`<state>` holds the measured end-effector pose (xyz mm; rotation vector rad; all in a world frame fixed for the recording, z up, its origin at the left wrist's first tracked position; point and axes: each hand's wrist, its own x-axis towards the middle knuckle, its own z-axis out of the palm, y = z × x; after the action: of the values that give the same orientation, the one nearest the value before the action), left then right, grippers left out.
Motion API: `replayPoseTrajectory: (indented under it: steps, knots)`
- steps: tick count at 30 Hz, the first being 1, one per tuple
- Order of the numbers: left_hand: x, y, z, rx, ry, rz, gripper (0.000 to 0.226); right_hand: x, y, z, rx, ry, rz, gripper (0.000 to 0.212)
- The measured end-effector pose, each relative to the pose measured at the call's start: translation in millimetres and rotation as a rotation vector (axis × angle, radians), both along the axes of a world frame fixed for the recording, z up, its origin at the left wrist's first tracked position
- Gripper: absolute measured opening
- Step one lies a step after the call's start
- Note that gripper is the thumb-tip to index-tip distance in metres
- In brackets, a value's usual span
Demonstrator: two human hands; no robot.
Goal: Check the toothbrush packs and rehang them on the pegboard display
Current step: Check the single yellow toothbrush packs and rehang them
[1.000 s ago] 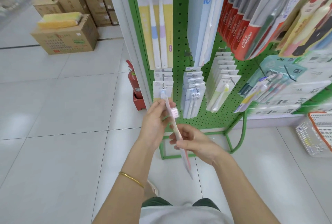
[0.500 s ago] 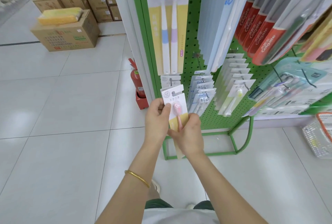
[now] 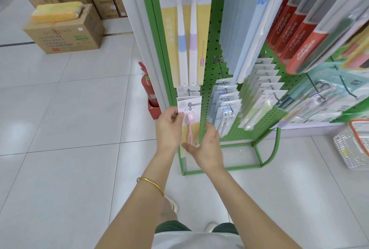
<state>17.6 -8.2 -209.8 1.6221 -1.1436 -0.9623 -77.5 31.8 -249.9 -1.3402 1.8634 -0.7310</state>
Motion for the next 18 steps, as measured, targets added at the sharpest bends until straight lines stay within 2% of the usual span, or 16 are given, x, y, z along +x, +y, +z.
replayPoseTrajectory:
  steps: [5, 7, 10, 13, 18]
  knots:
    - [1, -6, 0, 0.018, -0.022, -0.045, 0.013, -2, -1, 3, -0.016, -0.023, 0.011, 0.091]
    - [5, -6, 2, 0.037, -0.019, -0.055, 0.022, -2, 0, 5, -0.022, -0.023, 0.016, 0.089]
    - [14, -8, 3, -0.008, -0.056, 0.052, 0.033, -4, -1, 8, -0.045, -0.010, 0.031, 0.084]
    - [22, -21, 12, -0.117, -0.109, 0.113, 0.029, -5, -5, 14, -0.084, 0.010, 0.038, 0.081]
    - [26, -57, 32, -0.212, -0.295, -0.078, 0.016, -4, -10, 22, -0.107, 0.026, 0.030, 0.080]
